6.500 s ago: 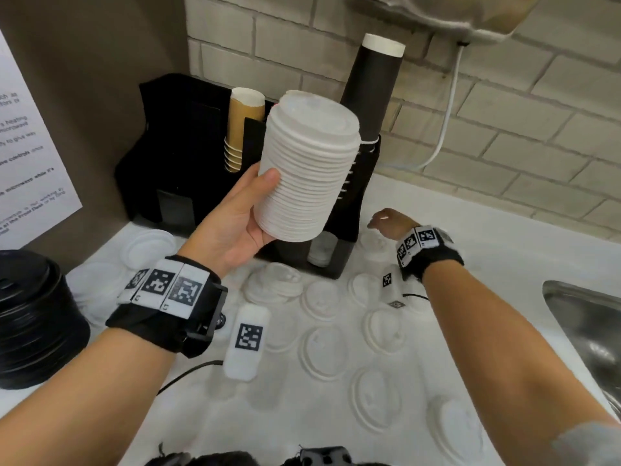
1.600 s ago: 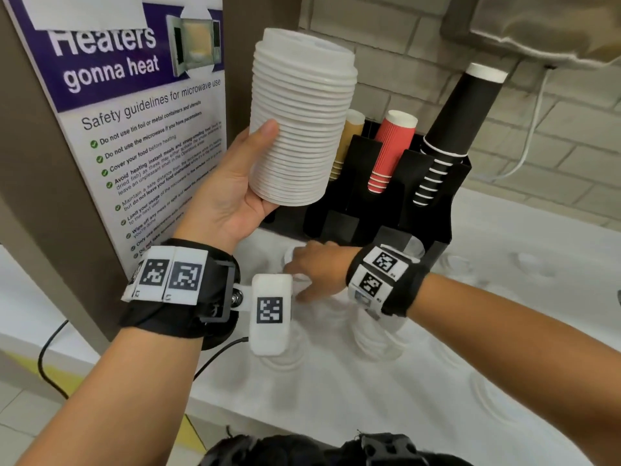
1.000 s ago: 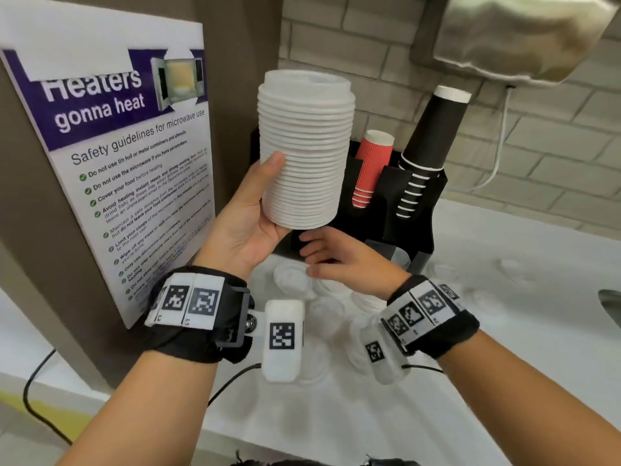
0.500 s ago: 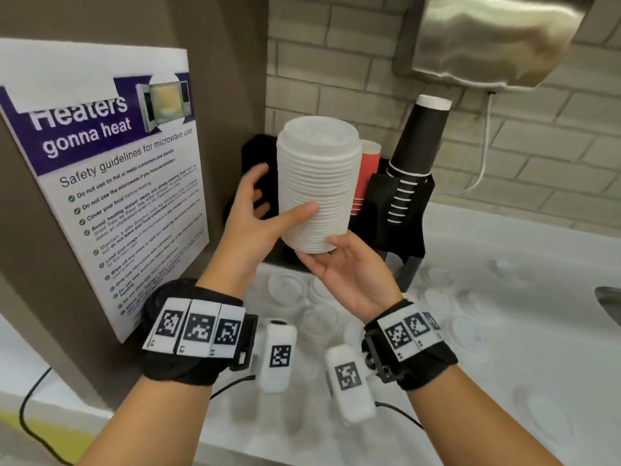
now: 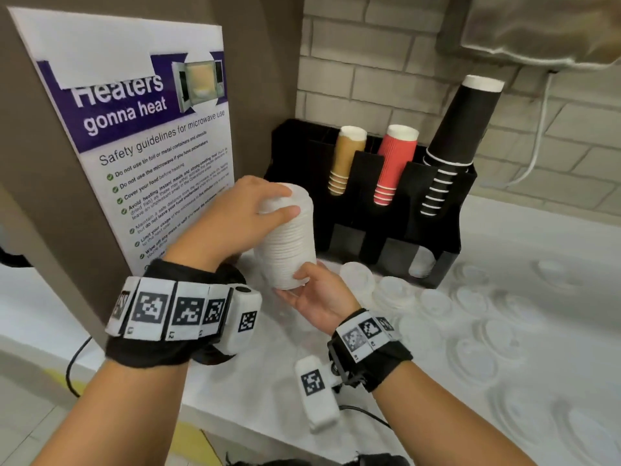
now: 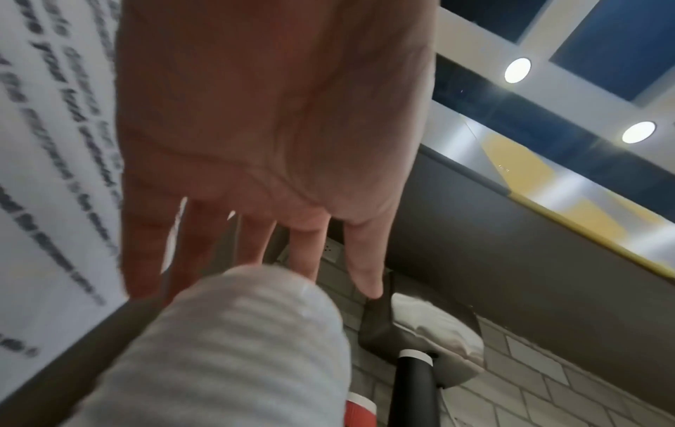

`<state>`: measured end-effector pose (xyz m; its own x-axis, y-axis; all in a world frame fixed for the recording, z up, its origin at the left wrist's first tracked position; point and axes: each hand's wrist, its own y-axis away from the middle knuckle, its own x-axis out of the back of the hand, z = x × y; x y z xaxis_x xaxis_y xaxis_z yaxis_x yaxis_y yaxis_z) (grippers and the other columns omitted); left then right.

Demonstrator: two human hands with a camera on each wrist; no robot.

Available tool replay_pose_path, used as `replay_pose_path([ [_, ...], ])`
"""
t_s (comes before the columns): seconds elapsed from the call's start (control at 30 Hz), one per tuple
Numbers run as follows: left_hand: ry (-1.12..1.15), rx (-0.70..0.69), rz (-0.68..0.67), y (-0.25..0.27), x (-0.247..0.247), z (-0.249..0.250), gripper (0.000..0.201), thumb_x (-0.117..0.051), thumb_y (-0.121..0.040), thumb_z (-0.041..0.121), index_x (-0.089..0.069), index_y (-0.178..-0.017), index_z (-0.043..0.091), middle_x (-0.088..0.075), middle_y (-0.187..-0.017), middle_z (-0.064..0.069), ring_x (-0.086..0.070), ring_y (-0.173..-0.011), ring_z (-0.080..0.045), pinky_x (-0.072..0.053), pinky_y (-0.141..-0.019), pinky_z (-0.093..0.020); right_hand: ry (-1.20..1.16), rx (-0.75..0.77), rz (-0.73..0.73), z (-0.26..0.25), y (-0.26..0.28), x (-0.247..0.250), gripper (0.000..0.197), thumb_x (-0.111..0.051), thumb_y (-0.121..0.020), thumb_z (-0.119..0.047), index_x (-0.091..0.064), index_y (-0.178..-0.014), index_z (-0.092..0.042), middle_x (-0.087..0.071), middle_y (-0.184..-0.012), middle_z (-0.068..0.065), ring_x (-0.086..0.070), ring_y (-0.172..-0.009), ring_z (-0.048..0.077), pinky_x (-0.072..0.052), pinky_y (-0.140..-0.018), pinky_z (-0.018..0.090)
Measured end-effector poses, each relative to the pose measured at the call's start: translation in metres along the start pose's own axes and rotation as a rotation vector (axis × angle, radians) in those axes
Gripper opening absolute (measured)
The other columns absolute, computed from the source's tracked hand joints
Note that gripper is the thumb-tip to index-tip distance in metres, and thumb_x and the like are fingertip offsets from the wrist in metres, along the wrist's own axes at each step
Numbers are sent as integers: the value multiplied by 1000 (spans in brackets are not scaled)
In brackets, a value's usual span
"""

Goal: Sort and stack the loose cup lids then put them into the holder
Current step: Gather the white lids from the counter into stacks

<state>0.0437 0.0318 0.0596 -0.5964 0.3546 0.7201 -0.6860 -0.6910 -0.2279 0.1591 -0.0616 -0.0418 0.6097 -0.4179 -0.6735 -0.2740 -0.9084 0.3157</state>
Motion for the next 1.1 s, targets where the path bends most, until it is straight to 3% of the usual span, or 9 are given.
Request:
replay_pose_path([
  [0.1, -11, 78, -104, 3, 3, -5, 42, -53, -92, 58, -67, -122, 32, -57, -135, 0, -50, -126, -19, -35, -110, -42, 62, -50, 51, 15, -9, -2, 61, -37, -81, 13, -36, -139, -5, -47, -139, 24, -57, -103, 36, -52, -77, 38],
  [0.23, -49, 188, -163, 9, 4, -11, 47, -46, -91, 63, -65, -123, 36, -60, -134, 7, -50, -117, -9, -31, -95, -28, 90, -116, 80, 29, -19, -3, 63, -30, -78, 18, -36, -137, -2, -43, -140, 28, -57, -103, 39, -54, -70, 41],
  [0.43, -85, 303, -265, 13, 3, -17, 57, -41, -86, 72, -57, -132, 42, -50, -146, 10, -42, -136, -15, -28, -114, -37, 245, -210, 92, 41, -31, 1, 62, -31, -76, 22, -42, -128, -10, -57, -116, 19, -63, -90, 33, -56, -81, 44],
  [0.53, -59, 308, -270, 12, 2, -16, 54, -44, -87, 70, -58, -131, 41, -50, -146, 10, -42, -136, -14, -28, -111, -35, 462, -223, 139, 43, -36, 1, 70, -37, -79, 19, -27, -135, -22, -52, -111, 14, -62, -77, 28, -56, -64, 37],
  [0.63, -46, 309, -287, 11, 1, -16, 54, -44, -87, 70, -58, -131, 41, -48, -147, 11, -41, -137, -14, -28, -111, -34, 775, -216, 99, 44, -39, 2, 70, -48, -83, 14, -25, -143, -14, -55, -101, 15, -58, -70, 20, -52, -57, 30],
  [0.73, -57, 324, -287, 10, 3, -17, 59, -43, -86, 73, -56, -134, 41, -47, -148, 12, -40, -138, -14, -28, -113, -35, 979, -264, 54, 37, -38, -4, 49, -53, -91, 1, -30, -132, -14, -64, -64, 8, -55, -46, 12, -42, -36, 17],
  [0.8, -64, 329, -287, 10, 3, -16, 58, -43, -86, 73, -56, -133, 41, -47, -148, 13, -40, -138, -14, -28, -111, -35, 1302, -226, 1, 30, -39, -7, 55, -61, -91, -16, -29, -135, -8, -61, -73, 8, -48, -47, 10, -33, -28, 13],
  [0.97, -85, 345, -299, 12, 3, -18, 59, -40, -87, 72, -57, -133, 38, -49, -146, 9, -42, -136, -16, -29, -112, -36, 1729, -143, -94, 13, -37, -2, 29, -66, -87, -26, -55, -106, -6, -58, -78, 6, -53, -64, 18, -41, -41, 13],
  [1.1, -46, 343, -302, 13, 4, -18, 64, -41, -84, 73, -59, -132, 36, -54, -142, 8, -49, -128, -17, -32, -113, -39, 1644, -97, -21, 7, -39, 3, 47, -62, -88, -26, -46, -126, -5, -60, -117, 14, -62, -102, 30, -57, -82, 40],
])
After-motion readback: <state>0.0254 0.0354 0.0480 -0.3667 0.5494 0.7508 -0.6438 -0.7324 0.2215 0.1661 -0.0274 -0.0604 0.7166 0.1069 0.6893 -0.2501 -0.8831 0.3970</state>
